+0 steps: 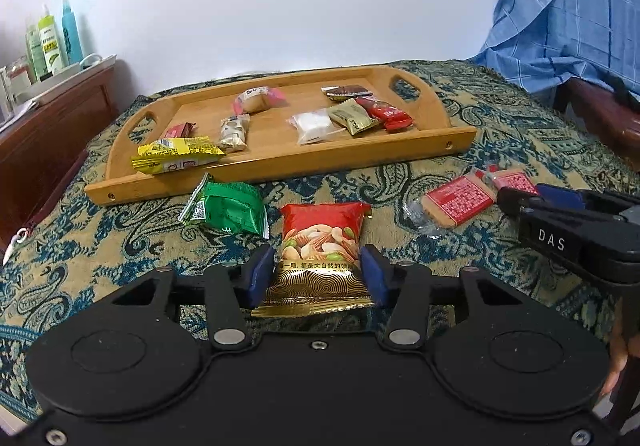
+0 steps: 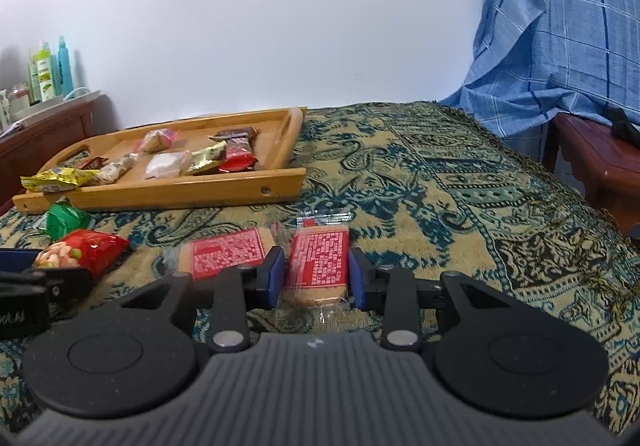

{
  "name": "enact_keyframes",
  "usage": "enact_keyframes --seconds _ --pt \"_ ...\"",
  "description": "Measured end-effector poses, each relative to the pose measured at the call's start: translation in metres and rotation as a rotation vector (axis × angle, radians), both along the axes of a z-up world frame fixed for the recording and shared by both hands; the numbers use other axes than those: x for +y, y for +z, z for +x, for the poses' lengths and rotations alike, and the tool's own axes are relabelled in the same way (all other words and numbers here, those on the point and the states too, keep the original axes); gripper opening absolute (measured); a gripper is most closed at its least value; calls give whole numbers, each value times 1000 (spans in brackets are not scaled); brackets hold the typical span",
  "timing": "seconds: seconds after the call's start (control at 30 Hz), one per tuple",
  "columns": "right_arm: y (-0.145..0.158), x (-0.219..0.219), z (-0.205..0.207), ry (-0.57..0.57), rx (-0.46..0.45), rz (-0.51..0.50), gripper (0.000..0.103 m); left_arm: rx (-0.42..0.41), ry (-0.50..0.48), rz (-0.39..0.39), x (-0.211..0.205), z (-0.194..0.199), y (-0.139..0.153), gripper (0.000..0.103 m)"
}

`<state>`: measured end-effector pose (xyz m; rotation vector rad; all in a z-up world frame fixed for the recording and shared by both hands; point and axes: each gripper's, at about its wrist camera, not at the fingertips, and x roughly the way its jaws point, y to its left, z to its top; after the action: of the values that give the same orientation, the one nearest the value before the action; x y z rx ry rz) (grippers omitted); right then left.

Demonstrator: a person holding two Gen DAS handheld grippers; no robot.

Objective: Organize snacks
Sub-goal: 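Grasp red-gold nut bag with left tool while right tool grasps red biscuit pack, then carry nut bag and biscuit pack toward the tray with both tools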

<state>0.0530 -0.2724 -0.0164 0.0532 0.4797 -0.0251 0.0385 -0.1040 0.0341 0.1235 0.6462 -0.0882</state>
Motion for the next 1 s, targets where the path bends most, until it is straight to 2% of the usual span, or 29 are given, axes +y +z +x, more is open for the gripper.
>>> enact_keyframes --seconds 0.03,0.13,0.3,0.43,0.57,0.6,0.63,1.0 --pt "0 0 0 -1 -4 -2 43 -8 -1 1 0 -1 0 48" --pt "1 2 -3 -9 -27 -22 58 -27 -10 14 -1 0 2 54" --pt "-1 4 1 -13 -16 -31 58 -23 -6 6 -1 9 2 56" --pt "-2 5 5 -26 -7 -43 59 26 2 19 -5 19 -6 55" --pt "-4 6 9 -41 4 -54 60 43 -12 -11 -4 21 -13 44" --pt "-4 7 10 -40 6 -55 44 42 -12 -13 -4 21 -12 43" --pt "-4 7 10 -37 7 -48 38 39 -9 -13 -5 21 -11 42" --pt "14 5 6 -32 -51 47 38 -5 28 -37 1 23 9 42"
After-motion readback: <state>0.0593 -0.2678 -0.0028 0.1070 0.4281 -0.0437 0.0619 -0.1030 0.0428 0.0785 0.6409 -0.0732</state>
